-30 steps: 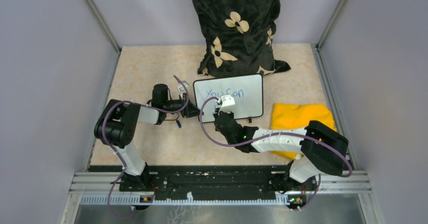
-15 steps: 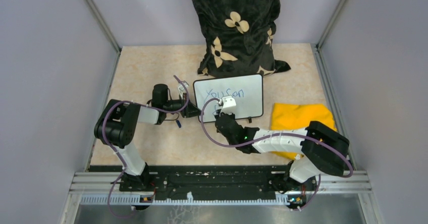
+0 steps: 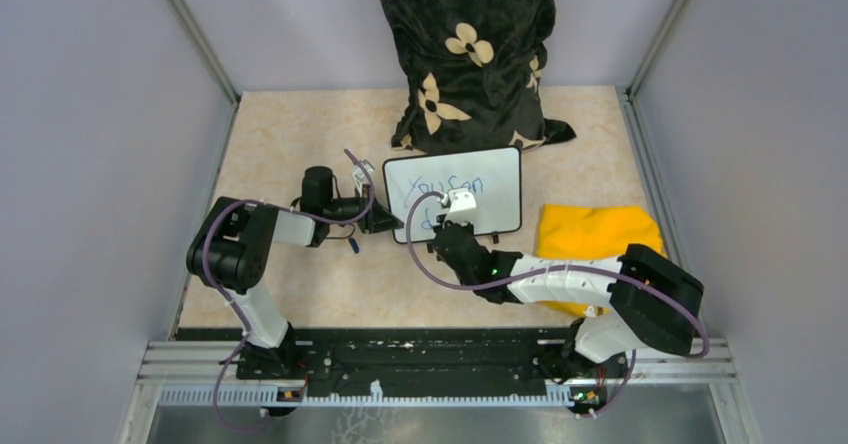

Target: Write a sentence on the whiteboard

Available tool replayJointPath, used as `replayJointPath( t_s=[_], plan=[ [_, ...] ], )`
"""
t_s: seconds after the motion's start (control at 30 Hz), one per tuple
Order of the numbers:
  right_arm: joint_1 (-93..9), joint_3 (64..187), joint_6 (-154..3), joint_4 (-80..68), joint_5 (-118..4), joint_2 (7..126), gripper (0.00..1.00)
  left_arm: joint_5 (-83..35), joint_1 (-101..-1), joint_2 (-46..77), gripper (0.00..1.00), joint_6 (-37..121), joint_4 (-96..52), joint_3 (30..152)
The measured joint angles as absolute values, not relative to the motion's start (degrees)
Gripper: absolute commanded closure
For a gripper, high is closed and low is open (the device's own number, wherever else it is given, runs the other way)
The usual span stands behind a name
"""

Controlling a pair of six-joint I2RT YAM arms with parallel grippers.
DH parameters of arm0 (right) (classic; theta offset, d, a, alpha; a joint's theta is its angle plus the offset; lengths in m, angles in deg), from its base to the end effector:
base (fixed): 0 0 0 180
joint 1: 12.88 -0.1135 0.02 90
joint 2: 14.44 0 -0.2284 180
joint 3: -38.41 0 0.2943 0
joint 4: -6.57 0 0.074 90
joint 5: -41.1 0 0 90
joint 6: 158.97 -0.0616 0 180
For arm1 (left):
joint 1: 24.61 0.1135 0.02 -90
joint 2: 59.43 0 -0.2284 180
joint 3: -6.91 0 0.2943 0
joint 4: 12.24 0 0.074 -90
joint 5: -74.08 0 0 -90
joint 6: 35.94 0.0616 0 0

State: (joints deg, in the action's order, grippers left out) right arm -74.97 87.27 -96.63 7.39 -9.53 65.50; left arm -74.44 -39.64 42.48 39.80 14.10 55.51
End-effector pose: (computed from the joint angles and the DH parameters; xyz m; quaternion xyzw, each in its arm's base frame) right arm 0.1924 0.2797 0.1252 -0.0814 0.8296 0.1239 0.5384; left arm 0.3124 -0.1383 0.0528 0.2605 0.7420 -0.5184 0.3359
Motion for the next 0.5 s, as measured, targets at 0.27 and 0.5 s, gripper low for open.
replayJointPath(
  t_s=[0.27, 0.5],
  plan=[
    [-73.9, 83.8, -95.4, 9.5, -10.3, 60.4, 1.00, -74.5, -39.6, 42.5, 0.75, 39.8, 14.1, 55.5],
    [-73.8, 83.6, -94.2, 10.5, -9.9, 59.1, 1.00, -74.5, -39.6, 42.5, 0.75, 39.8, 14.1, 55.5]
  ],
)
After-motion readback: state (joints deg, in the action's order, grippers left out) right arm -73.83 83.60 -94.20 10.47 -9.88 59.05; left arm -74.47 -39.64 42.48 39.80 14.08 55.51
